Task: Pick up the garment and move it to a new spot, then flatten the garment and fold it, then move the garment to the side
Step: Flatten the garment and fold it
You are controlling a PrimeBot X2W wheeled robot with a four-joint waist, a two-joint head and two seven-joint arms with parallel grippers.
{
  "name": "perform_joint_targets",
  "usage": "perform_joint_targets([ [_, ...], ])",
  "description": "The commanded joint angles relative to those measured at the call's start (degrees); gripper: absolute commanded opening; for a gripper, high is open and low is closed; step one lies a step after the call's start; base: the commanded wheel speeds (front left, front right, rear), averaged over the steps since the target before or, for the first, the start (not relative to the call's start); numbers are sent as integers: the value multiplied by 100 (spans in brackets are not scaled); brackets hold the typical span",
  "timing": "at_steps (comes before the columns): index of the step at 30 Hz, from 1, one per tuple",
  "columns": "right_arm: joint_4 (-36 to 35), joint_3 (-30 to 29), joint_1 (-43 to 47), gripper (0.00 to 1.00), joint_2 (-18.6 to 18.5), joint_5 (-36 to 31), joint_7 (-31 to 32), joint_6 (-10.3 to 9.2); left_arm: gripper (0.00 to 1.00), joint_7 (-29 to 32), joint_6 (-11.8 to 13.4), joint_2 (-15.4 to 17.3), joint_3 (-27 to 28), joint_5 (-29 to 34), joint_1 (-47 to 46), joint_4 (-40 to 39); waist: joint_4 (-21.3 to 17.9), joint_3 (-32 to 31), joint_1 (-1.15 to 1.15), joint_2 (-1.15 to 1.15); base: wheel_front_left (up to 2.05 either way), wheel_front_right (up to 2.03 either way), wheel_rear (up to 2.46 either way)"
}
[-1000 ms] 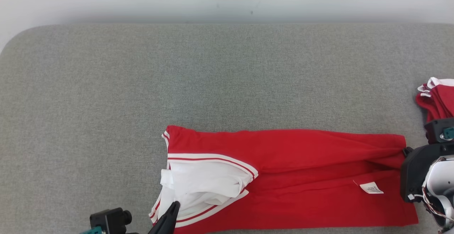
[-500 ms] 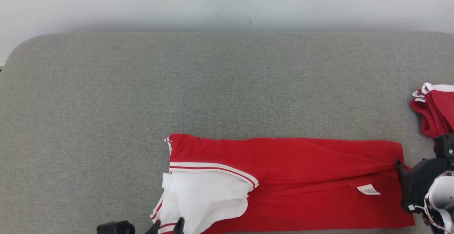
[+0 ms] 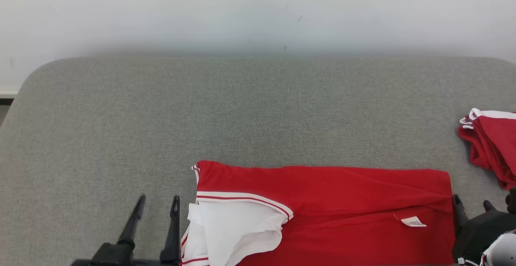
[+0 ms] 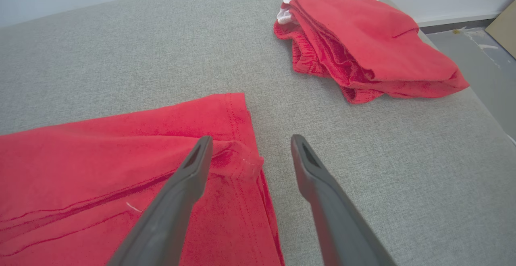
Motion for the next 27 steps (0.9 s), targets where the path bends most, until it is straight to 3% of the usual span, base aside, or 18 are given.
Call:
perform_joint_targets([
  [1, 34, -33, 54, 100, 60, -44, -94, -15, 100, -37, 39, -30, 109, 275, -23, -92, -39, -49, 0, 0, 0, 0, 0],
  [4, 156, -136, 4, 100, 125, -130, -283, -15, 100, -34, 70, -202, 482, 733, 117, -272, -67, -81, 0, 0, 0, 0, 0],
  [7, 291, -212, -64, 100, 166, -163, -455, -15, 100, -33, -54, -449, 911, 985, 263, -406, -71, -98, 0, 0, 0, 0, 0],
  [15, 688, -303, -243, 100, 189, -157, -688, -15, 100, -35, -605, -969, 1888, 1327, 579, -177, -56, 12, 0, 0, 0, 0, 0],
  [20, 947, -163, -422, 100, 191, -321, -535, -15, 100, -35, -911, -1134, 2175, 1547, 556, 71, -43, 177, 0, 0, 0, 0, 0],
  [27, 1273, -267, -630, 100, 190, -438, -360, -15, 100, -35, -1142, -1355, 2391, 1765, 371, 260, 76, 402, 0, 0, 0, 0, 0],
])
